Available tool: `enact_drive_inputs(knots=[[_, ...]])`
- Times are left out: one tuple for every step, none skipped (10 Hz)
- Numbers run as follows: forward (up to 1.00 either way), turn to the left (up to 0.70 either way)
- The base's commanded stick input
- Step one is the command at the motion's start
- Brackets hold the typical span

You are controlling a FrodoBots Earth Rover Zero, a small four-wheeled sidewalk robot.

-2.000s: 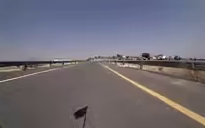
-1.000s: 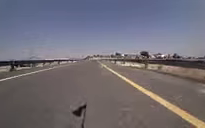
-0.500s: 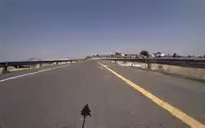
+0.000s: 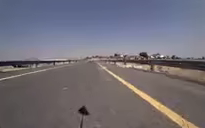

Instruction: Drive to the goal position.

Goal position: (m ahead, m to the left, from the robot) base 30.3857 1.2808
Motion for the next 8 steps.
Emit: enact_drive_inputs(knots=[[1.0, -0.01], [1.0, -0.01], [1.0, -0.01], [1.0, -0.01], [1.0, -0.01], [1.0, -0.01], [1.0, -0.01], [1.0, -0.01]])
